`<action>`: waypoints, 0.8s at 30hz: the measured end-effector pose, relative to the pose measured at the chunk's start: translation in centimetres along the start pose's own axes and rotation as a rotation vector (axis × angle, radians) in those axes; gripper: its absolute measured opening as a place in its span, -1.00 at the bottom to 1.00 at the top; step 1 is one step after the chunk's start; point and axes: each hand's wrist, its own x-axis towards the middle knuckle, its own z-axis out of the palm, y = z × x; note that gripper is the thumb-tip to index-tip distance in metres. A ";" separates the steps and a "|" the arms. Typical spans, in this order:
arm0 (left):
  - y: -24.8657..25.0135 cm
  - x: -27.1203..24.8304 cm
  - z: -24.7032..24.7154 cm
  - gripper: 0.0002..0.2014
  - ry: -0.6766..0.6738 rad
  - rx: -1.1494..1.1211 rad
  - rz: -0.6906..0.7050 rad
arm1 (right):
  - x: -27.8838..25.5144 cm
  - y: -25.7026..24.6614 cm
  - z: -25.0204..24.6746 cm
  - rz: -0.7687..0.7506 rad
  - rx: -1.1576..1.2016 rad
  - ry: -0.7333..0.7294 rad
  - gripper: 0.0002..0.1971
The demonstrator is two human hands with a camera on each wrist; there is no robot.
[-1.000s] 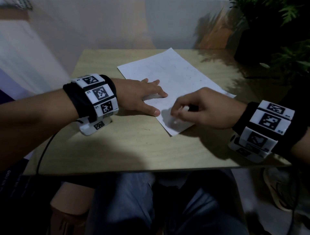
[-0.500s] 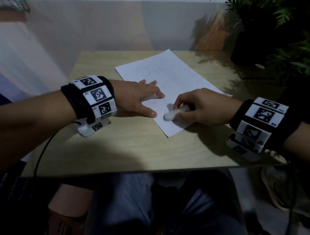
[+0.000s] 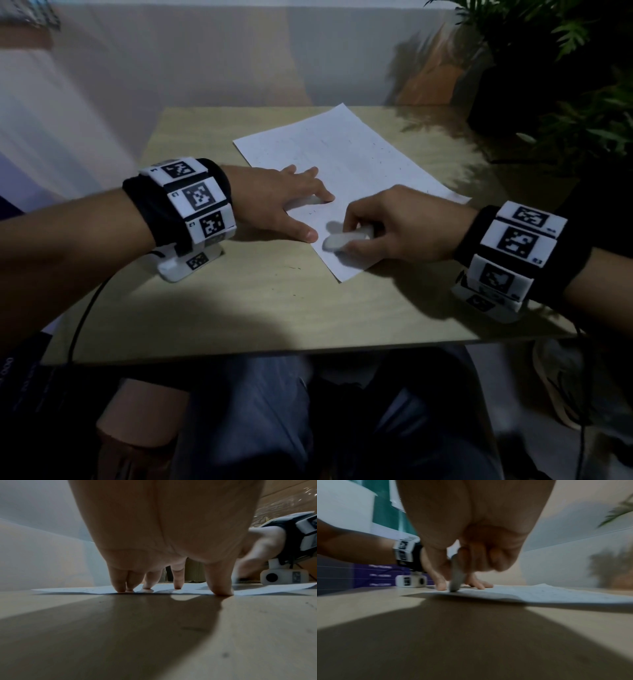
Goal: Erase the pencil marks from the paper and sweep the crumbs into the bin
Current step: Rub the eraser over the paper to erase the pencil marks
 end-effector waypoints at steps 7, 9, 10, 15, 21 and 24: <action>0.0 0.0 0.0 -0.21 0.002 -0.002 0.001 | 0.2 0.3 -0.1 0.044 -0.069 0.126 -0.61; 0.1 0.0 -0.1 -0.21 0.003 -0.005 0.000 | -0.1 -0.1 0.0 0.005 0.019 -0.010 -0.69; 0.1 0.0 -0.1 -0.21 0.004 -0.005 -0.001 | -0.1 -0.2 -0.1 0.013 0.028 -0.026 -0.70; 0.0 0.0 0.0 -0.22 0.001 -0.010 0.000 | 0.2 0.6 -0.2 0.089 -0.153 0.196 -0.62; 0.0 0.0 0.0 -0.21 0.003 -0.005 -0.001 | 0.1 0.5 -0.3 0.089 -0.044 0.064 -0.67; -0.1 0.0 0.1 -0.21 0.007 -0.016 0.003 | 0.0 0.5 -0.2 0.107 -0.150 0.187 -0.55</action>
